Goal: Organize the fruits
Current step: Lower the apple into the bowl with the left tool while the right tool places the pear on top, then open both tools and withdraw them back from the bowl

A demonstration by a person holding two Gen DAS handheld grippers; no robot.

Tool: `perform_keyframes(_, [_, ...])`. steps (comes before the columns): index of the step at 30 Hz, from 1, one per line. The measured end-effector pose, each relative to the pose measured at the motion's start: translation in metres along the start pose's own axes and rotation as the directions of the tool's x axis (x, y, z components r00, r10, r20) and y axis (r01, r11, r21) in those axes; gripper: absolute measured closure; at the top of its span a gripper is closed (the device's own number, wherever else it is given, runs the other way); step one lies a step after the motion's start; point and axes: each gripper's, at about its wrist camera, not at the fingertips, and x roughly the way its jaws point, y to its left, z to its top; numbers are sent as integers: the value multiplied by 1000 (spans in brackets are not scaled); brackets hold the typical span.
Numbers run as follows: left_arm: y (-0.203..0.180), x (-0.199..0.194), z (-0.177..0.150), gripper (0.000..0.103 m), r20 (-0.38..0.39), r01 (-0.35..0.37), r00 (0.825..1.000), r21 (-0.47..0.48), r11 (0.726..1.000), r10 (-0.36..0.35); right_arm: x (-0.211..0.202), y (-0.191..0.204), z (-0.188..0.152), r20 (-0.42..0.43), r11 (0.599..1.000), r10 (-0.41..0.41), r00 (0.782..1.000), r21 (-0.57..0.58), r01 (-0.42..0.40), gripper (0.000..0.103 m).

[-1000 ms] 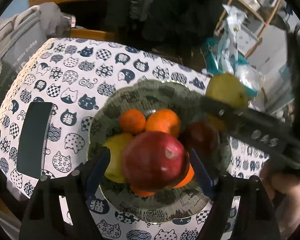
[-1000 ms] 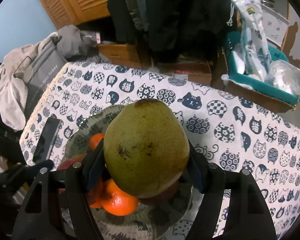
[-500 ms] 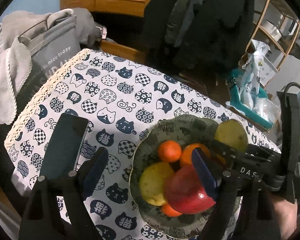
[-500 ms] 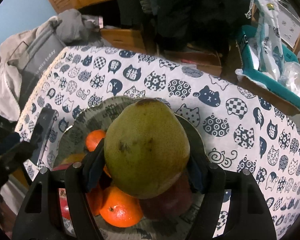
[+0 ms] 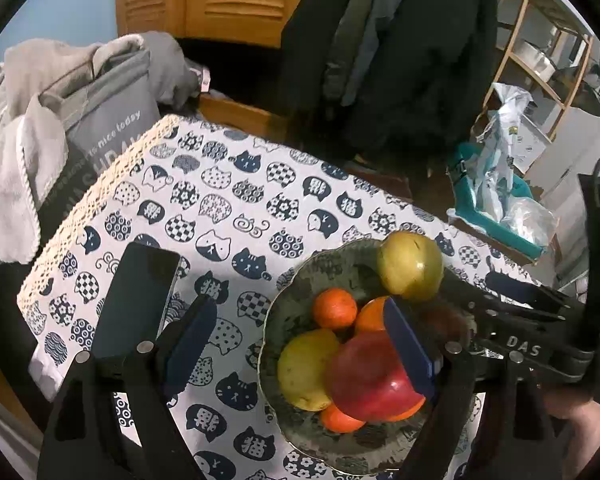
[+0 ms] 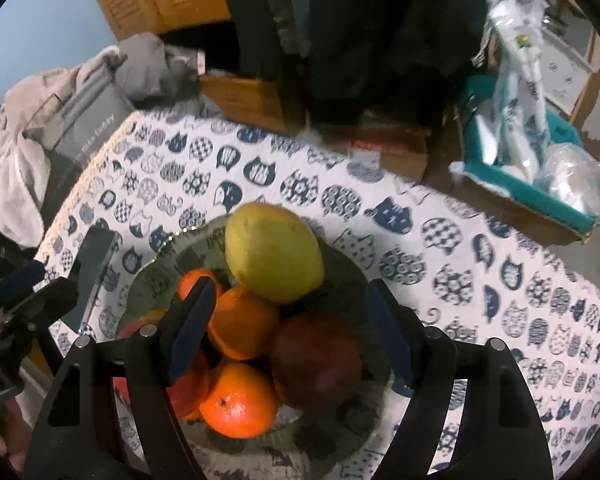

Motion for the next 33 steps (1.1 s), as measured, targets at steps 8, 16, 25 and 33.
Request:
perform_keyframes(8, [-10,-28,4,16,46,22,999,15,1000,-22,-58,-8,0,123,996,-85,989,1,85,21])
perform_keyframes(16, [-18,-65,6,14,103,41,994,36,999,-45,-116,-14,-4,233,991,-134,963,14,135,17])
perform_keyframes(25, [-33,-109,8,8,176,51,982,78,996,-64,-182,-10,-18,346,981,-182,921,-6,196,15])
perform_keyframes(33, [-55,-156,5,1,275,19,960,154,988,-61,-230,-9,-39,417,963,-234,878,-25,268,15])
